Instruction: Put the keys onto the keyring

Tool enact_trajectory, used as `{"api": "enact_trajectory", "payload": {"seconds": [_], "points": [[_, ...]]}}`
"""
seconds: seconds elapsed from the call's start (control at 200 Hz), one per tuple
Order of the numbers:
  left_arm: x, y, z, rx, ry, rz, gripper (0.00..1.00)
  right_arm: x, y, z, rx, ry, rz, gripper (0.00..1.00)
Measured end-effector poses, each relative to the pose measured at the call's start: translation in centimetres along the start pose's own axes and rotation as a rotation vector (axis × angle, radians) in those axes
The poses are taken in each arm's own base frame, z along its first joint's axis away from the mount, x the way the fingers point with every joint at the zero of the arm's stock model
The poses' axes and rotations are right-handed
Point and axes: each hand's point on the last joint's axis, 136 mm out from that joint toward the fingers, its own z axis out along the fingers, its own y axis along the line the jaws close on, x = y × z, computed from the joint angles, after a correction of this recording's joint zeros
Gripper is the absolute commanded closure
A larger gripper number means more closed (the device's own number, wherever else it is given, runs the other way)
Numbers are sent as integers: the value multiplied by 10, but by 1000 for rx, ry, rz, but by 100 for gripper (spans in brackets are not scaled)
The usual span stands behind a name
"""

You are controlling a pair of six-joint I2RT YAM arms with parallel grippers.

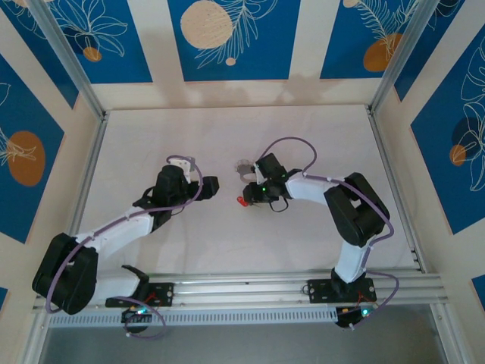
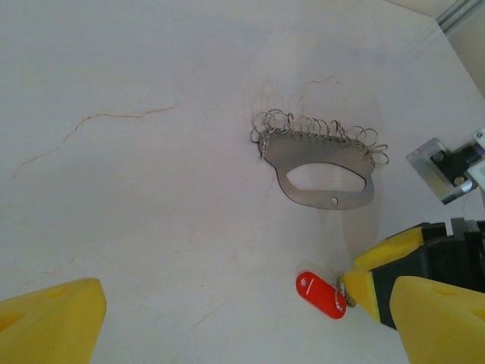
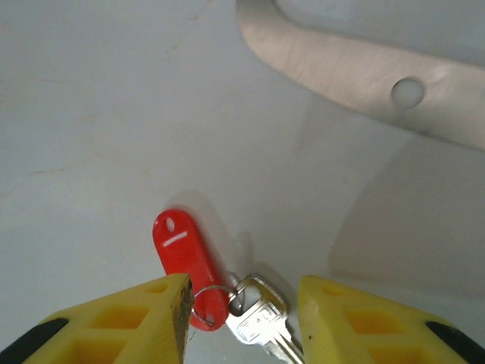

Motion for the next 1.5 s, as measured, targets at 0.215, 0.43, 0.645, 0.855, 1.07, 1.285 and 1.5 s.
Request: {"api": "enact_trajectory", "payload": {"seconds": [0.215, 0.43, 0.645, 0.855, 1.07, 1.285, 1.5], "points": [[-2, -1, 0, 3, -6, 1, 4, 10, 3, 3, -13, -19, -7, 57], [-3, -2, 1, 6, -11, 1, 3, 35, 16, -1, -44, -8, -20, 57], [-7, -4, 1, 12, -22, 3, 3, 61, 40, -3, -87, 44, -44, 58], [-15, -8, 0, 20, -37, 7, 2, 59, 42, -26, -65, 13, -52, 57], [-17, -9, -1, 20, -37, 11, 1, 23, 30, -39, -1, -52, -75, 59], [-23, -13, -9, 21, -42, 38, 0, 14, 27, -16, 31, 1, -168, 61], [-26, -15, -16, 21, -49, 61, 0, 25, 24, 0, 17, 63, -213, 60]]}}
